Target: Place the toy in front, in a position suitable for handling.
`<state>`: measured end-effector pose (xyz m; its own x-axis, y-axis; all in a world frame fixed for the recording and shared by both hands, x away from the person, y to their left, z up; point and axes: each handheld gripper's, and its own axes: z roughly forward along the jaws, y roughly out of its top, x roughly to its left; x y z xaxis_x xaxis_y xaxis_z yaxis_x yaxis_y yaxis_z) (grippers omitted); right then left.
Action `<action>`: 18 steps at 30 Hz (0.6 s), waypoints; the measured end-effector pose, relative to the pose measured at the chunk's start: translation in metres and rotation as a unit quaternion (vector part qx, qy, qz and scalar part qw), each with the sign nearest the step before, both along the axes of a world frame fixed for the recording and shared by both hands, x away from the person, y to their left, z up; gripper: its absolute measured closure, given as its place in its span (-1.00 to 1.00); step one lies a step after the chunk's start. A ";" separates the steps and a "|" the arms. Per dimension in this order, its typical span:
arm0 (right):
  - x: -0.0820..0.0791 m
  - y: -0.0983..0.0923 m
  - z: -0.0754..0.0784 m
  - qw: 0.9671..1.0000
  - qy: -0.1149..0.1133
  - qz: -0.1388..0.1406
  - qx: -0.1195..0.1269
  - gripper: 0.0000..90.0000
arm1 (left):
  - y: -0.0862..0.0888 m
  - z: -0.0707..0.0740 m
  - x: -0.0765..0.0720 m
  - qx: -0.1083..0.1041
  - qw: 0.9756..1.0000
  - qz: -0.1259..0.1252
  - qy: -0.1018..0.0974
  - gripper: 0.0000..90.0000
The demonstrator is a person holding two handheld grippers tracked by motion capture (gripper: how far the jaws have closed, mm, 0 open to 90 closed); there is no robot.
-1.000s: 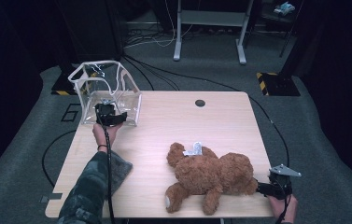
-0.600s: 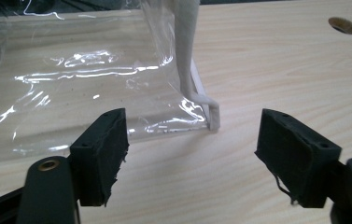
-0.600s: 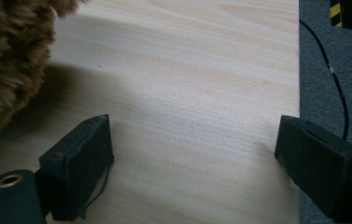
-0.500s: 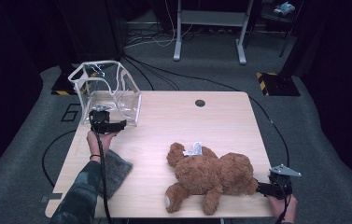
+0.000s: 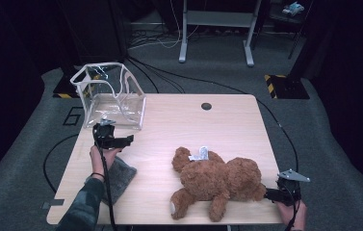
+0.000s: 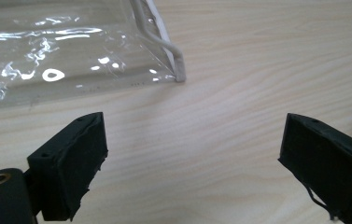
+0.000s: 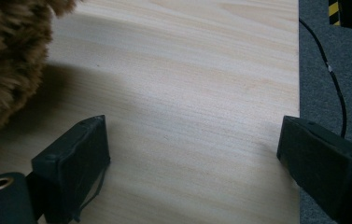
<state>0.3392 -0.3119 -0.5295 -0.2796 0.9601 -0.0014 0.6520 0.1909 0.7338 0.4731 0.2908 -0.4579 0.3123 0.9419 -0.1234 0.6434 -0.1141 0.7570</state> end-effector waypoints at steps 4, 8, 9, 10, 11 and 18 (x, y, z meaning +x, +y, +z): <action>-0.001 0.002 0.000 1.000 0.002 0.000 -0.002 -0.83 | 0.000 -0.004 -0.011 0.008 1.000 -0.003 -0.001 -0.85; -0.001 0.003 0.000 1.000 0.003 -0.003 0.000 -0.84 | -0.002 -0.008 -0.019 0.007 1.000 -0.005 0.001 -0.87; -0.001 0.003 0.000 1.000 0.005 -0.002 0.000 -0.84 | -0.003 -0.010 -0.022 0.002 1.000 -0.005 0.006 -0.88; 0.000 0.002 0.001 1.000 0.010 0.001 -0.003 -0.84 | -0.004 -0.010 -0.024 -0.001 1.000 -0.007 0.006 -0.88; -0.001 0.003 0.002 1.000 0.016 -0.003 -0.002 -0.84 | -0.005 -0.010 -0.026 -0.002 1.000 -0.007 0.003 -0.89; -0.001 0.002 0.010 0.999 0.046 0.011 0.014 -0.83 | -0.013 -0.009 -0.039 0.006 1.000 -0.024 0.013 -0.87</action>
